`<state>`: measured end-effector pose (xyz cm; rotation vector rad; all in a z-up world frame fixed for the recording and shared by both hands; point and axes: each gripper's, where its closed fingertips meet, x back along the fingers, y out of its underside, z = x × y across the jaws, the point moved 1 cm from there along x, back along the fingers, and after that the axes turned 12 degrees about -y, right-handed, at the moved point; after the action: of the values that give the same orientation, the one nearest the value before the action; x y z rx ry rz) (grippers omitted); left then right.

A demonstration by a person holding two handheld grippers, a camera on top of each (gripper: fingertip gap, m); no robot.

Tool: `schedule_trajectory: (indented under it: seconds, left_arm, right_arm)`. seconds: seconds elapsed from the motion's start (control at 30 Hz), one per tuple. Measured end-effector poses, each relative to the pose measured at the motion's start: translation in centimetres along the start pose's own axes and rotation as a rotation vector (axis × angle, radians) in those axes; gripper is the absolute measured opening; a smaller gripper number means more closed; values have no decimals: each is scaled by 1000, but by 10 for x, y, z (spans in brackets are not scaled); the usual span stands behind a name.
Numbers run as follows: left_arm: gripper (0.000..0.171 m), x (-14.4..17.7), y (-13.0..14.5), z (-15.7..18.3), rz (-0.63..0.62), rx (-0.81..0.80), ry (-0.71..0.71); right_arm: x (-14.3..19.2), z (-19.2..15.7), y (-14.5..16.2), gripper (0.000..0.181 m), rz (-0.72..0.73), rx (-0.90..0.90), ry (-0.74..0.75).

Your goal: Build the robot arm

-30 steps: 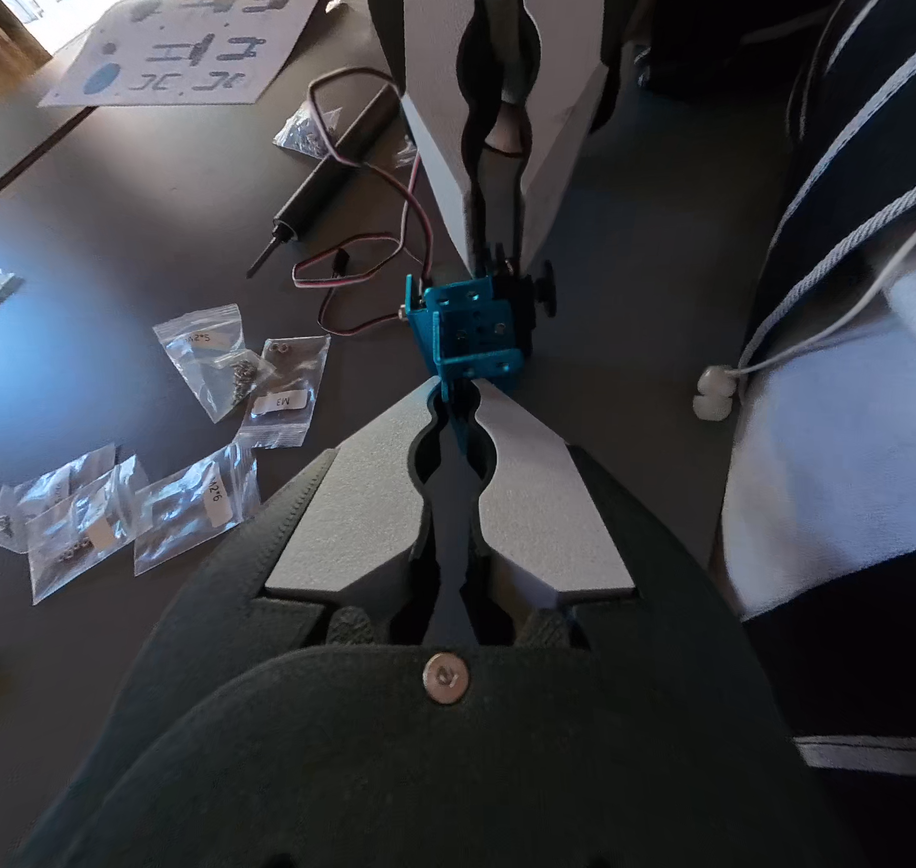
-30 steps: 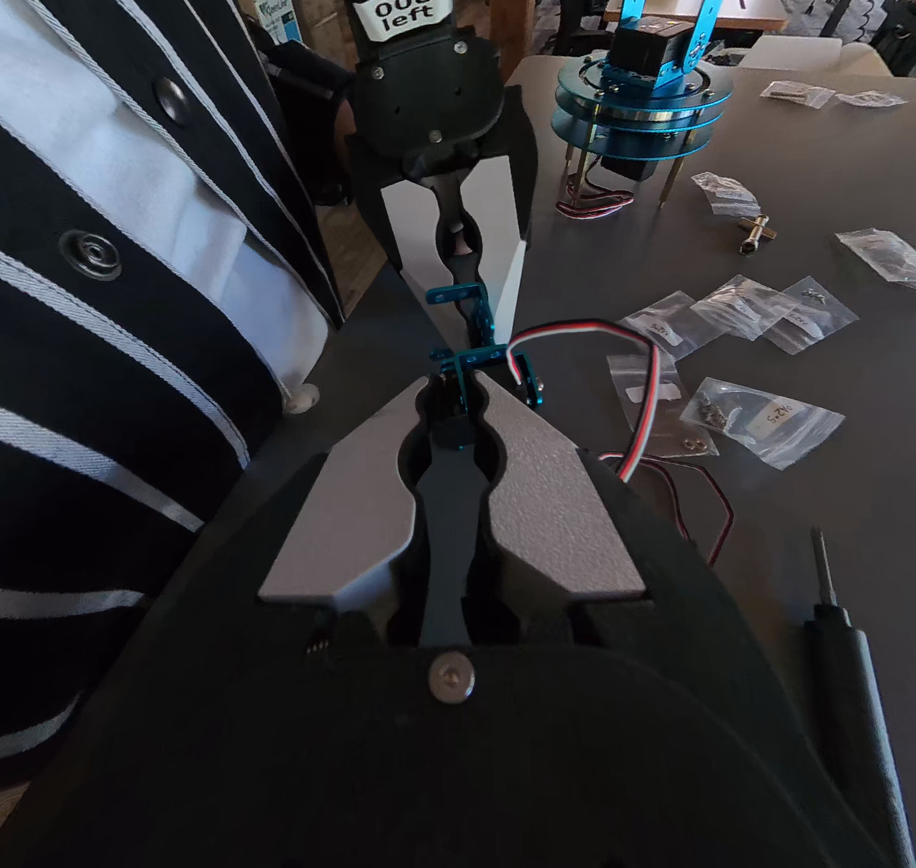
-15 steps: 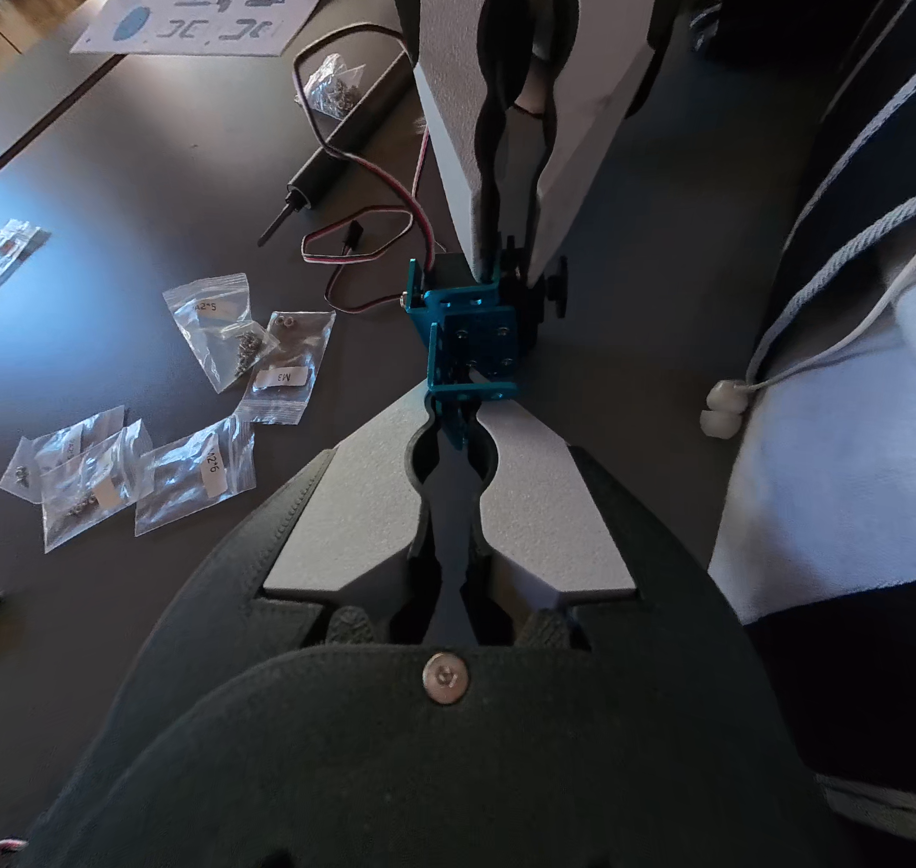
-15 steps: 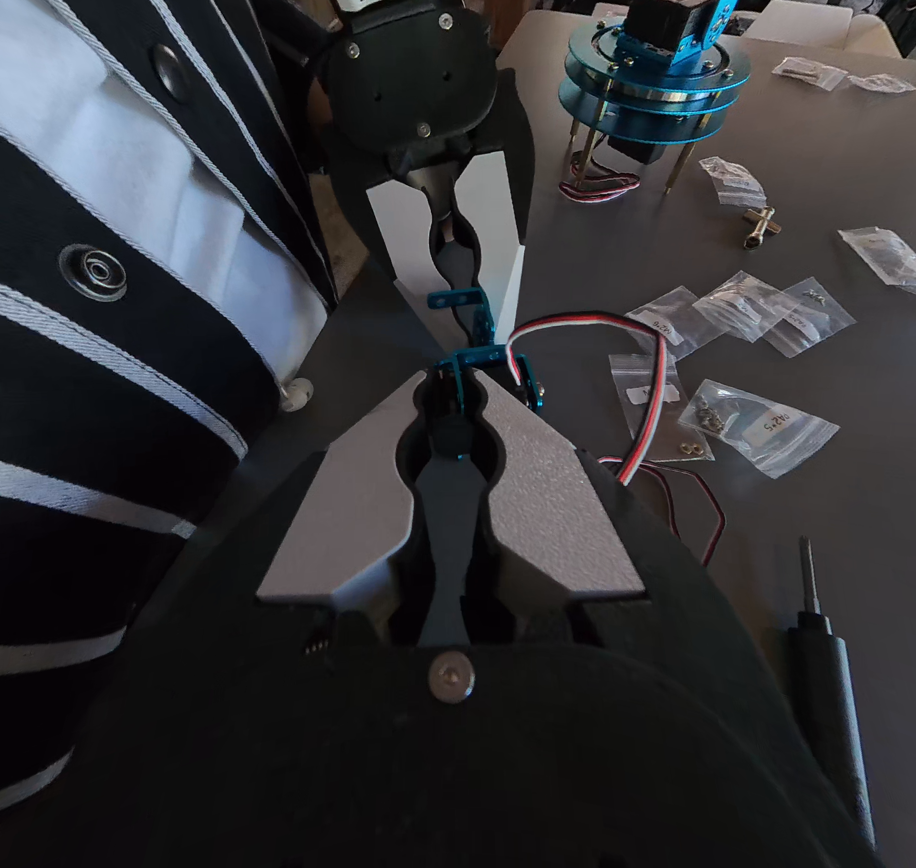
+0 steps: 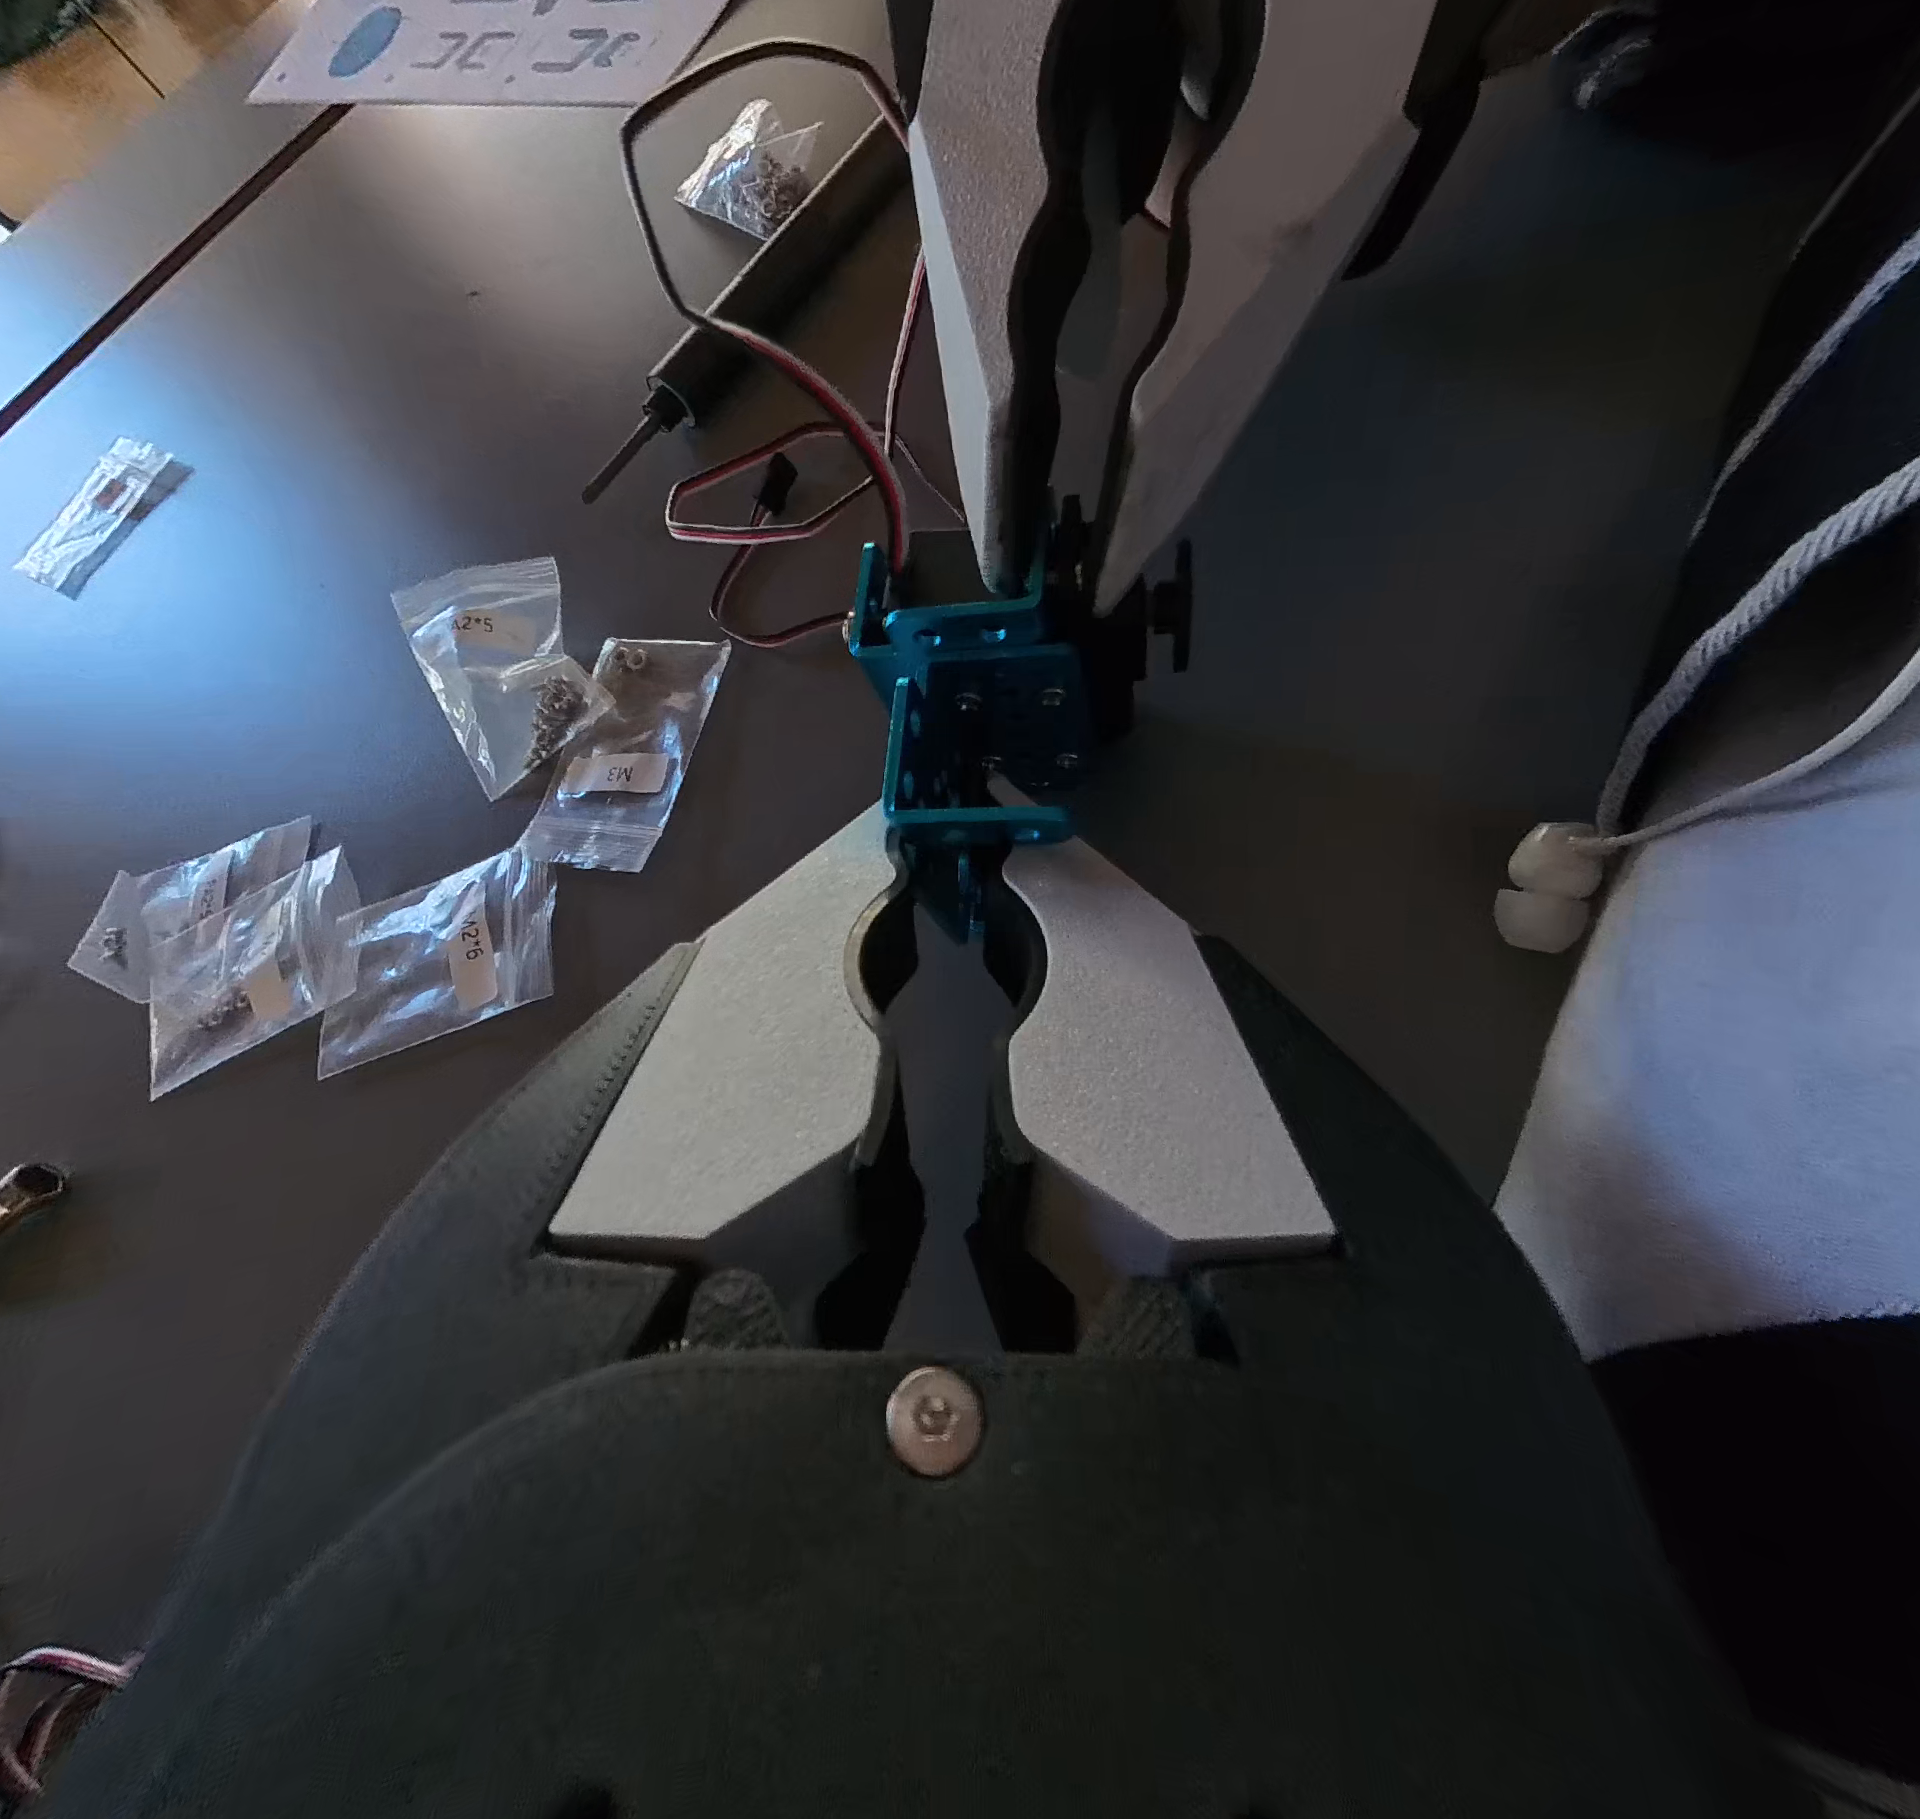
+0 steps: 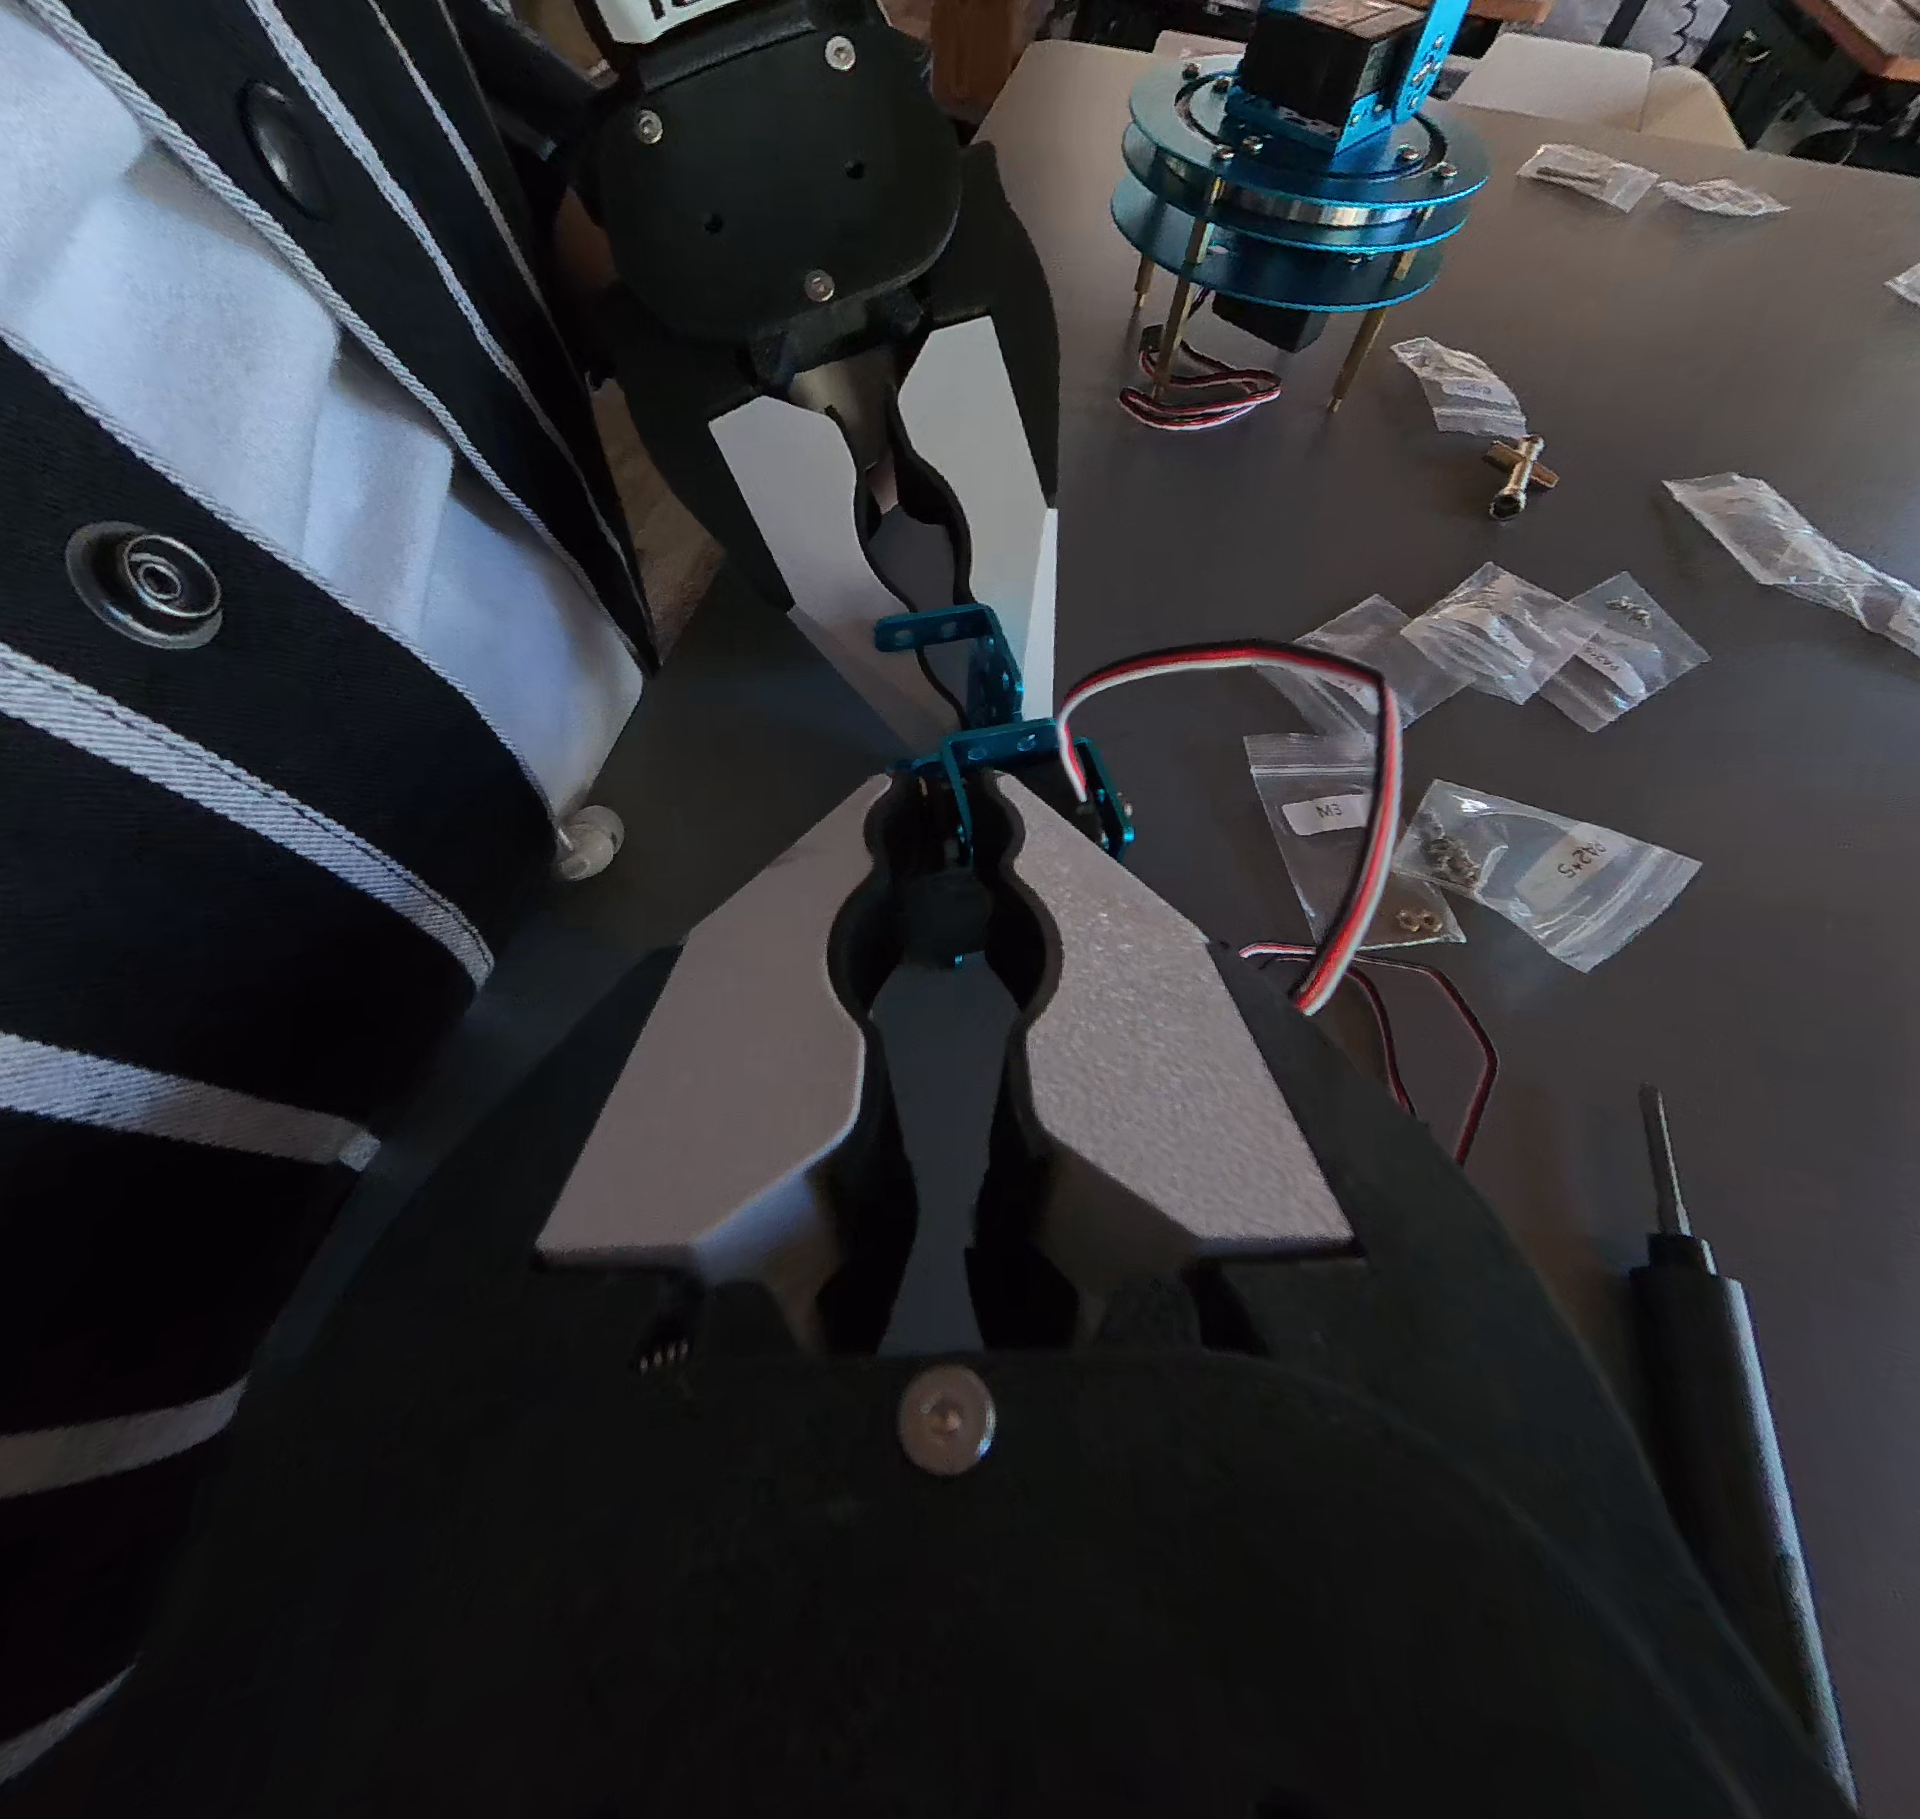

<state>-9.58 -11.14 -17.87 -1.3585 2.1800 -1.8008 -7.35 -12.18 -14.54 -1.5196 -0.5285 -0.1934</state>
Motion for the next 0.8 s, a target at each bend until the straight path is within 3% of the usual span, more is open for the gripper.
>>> schedule_trajectory:
  seconds: [0.23,0.37,0.47,0.6,0.67,0.8]
  left_arm:
    - [3,-1,-1,-3,0,22,-11]
    - [3,-1,-2,2,12,-3,48]
    - [3,0,-4,1,47,-43,47]
    - [31,8,0,-6,50,-12,73]
    - [37,17,-3,-12,73,79,115]
    - [40,31,-21,-14,116,199,198]
  right_arm:
    - [1,2,-2,11,55,4,-6]
    - [10,2,-2,17,-2,122,24]
    - [12,-1,-1,17,-14,102,-22]
    - [18,1,-2,9,-30,128,-33]
    - [18,0,-3,6,-17,129,-48]
    - [15,3,-4,18,26,113,-42]
